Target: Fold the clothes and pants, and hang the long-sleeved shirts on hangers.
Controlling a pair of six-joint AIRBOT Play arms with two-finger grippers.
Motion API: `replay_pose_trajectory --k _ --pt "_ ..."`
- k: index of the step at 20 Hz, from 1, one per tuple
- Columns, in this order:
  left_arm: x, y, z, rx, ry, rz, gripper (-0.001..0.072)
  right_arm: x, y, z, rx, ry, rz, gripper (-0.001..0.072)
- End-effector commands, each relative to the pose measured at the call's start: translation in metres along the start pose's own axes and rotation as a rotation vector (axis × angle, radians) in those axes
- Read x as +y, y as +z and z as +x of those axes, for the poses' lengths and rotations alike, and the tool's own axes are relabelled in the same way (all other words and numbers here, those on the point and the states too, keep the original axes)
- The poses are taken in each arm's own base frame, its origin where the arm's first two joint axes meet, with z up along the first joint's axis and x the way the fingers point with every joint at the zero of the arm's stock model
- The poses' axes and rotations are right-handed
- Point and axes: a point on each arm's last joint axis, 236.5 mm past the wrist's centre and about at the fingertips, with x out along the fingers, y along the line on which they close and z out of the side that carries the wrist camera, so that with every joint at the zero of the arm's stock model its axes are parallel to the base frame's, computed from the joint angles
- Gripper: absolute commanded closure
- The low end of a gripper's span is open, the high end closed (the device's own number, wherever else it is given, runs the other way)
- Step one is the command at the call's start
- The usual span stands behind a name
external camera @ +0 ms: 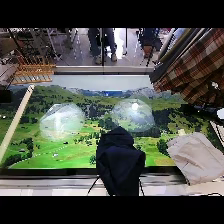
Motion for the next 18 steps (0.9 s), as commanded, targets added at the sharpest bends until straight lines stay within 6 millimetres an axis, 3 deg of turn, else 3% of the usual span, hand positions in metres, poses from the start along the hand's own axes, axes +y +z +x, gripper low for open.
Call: replay_pose_trajectory --k 1,10,11,15,18 --pt "0.0 0.0 0.0 0.0 0.0 0.0 0.069 0.001 0.001 0.0 -0.001 0.001 -0.001 0.0667" --pt "0.0 0.0 0.0 0.0 0.0 0.0 0.069 0.0 0.001 0.0 -0.001 -0.001 -0.005 0.0667" --pt "0.0 0.0 0.0 0.0 0.0 0.0 0.069 0.007 0.003 -0.001 -0.013 0.029 0.044 0.0701" --pt "0.0 0.0 0.0 0.0 0.0 0.0 0.069 0.046 -0.001 -0.006 0.022 0.191 0.171 0.0702" --pt "0.0 0.001 0.0 -0.005 0.0 -0.001 0.069 0.047 -0.014 -0.007 0.077 0.195 0.153 0.0702"
